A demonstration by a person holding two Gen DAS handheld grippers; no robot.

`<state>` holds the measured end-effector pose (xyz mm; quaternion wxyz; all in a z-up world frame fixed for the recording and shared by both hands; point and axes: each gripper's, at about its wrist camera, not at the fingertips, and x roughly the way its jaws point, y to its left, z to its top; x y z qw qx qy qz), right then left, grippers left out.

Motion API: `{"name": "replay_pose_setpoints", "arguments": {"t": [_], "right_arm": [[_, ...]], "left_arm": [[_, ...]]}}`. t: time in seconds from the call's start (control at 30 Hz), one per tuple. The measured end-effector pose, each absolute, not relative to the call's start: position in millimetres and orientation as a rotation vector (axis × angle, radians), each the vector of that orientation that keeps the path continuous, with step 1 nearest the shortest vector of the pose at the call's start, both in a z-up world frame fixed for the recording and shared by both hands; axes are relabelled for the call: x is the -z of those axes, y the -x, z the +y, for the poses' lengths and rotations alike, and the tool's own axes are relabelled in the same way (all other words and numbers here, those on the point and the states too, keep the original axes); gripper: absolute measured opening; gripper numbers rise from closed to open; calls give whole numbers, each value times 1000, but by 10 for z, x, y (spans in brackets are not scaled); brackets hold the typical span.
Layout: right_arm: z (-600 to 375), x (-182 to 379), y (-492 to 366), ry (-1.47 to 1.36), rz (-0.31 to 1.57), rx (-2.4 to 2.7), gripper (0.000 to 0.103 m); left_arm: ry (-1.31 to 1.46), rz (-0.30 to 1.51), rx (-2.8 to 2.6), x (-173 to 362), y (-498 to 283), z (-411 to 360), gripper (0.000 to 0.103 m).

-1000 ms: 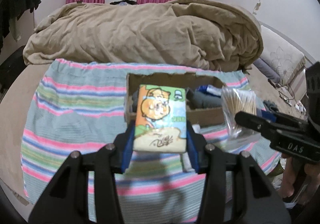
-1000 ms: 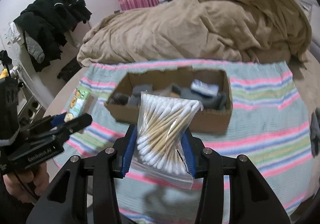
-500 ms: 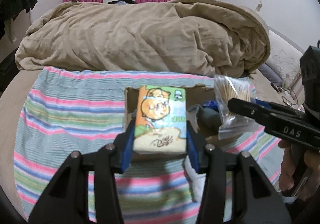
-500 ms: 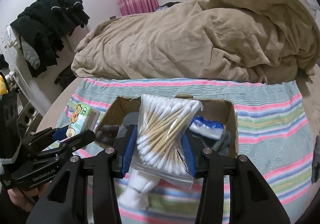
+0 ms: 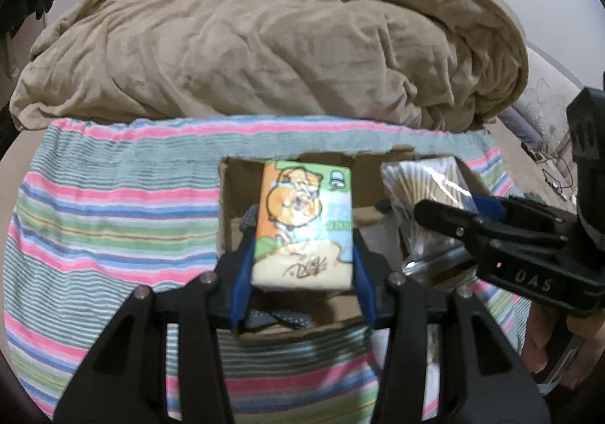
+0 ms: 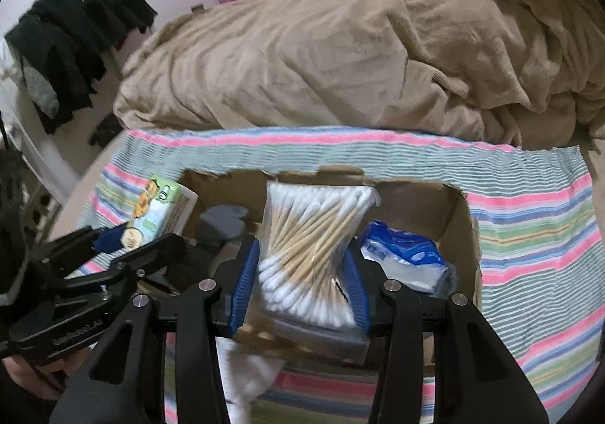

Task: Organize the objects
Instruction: 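Lower both held items into the cardboard box and open both tools, then withdraw both tools and move the right tool toward the white rolled socks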

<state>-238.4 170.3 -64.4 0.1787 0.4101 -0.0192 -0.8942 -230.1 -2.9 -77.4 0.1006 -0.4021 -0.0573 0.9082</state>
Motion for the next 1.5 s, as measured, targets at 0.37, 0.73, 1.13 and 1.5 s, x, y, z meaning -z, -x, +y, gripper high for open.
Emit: {"name": "replay_pose_setpoints", "arguments": {"t": [0.37, 0.73, 1.13, 1.5], "right_arm": [[1735, 579, 2305, -1137, -44, 2576, 71], [1701, 247, 1873, -1083, -11, 2620, 72], [1641, 70, 1275, -1035, 35, 2629, 72], [1618, 329, 1059, -1097, 39, 2598, 72]], "left_arm": [[1193, -208, -2723, 674, 2185, -48, 71], [1137, -239, -2803, 317, 1585, -243, 76], [1095, -279, -2798, 124, 883, -390, 76], [1173, -322, -2811, 396, 633, -547, 80]]}}
